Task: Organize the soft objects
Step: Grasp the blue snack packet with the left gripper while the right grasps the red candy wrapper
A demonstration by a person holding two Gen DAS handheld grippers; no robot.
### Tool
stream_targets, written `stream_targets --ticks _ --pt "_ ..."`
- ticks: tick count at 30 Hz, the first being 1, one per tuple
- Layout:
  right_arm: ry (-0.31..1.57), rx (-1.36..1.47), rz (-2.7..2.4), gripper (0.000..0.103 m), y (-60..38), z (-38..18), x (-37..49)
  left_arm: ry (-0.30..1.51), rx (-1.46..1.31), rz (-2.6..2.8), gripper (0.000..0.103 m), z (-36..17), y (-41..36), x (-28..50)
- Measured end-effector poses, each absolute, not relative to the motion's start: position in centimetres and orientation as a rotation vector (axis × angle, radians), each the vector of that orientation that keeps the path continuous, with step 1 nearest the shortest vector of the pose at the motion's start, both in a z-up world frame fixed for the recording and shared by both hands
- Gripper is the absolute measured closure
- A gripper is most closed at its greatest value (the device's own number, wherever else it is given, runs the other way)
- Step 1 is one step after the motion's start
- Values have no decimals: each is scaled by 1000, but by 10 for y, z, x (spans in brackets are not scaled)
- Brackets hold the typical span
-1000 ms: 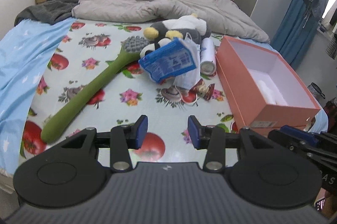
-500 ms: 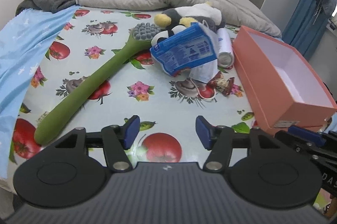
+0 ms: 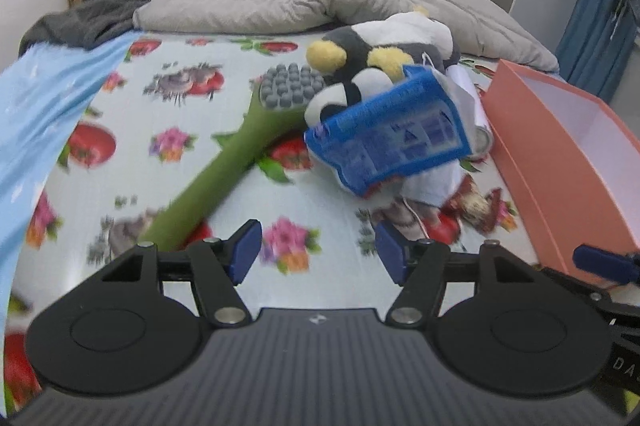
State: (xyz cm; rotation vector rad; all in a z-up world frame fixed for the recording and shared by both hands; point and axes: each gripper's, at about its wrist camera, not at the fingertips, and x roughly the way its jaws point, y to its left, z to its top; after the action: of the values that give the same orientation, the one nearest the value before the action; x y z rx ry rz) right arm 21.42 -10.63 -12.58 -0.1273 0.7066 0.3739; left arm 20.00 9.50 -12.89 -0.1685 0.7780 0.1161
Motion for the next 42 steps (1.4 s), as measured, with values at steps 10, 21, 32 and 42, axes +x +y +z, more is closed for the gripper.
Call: stream_targets --ticks 10,21,32,42 --pt "688 -231 333 39 -85 -153 277 738 -19 61 25 -138 102 276" --pt "737 -355 266 39 -72 -191 316 764 84 -80 28 -152 97 331" --pt "792 -294 274 63 -80 -201 318 797 122 -111 74 -165 78 326" --pt "754 -270 301 73 -81 -184 299 775 29 -114 94 -138 78 292"
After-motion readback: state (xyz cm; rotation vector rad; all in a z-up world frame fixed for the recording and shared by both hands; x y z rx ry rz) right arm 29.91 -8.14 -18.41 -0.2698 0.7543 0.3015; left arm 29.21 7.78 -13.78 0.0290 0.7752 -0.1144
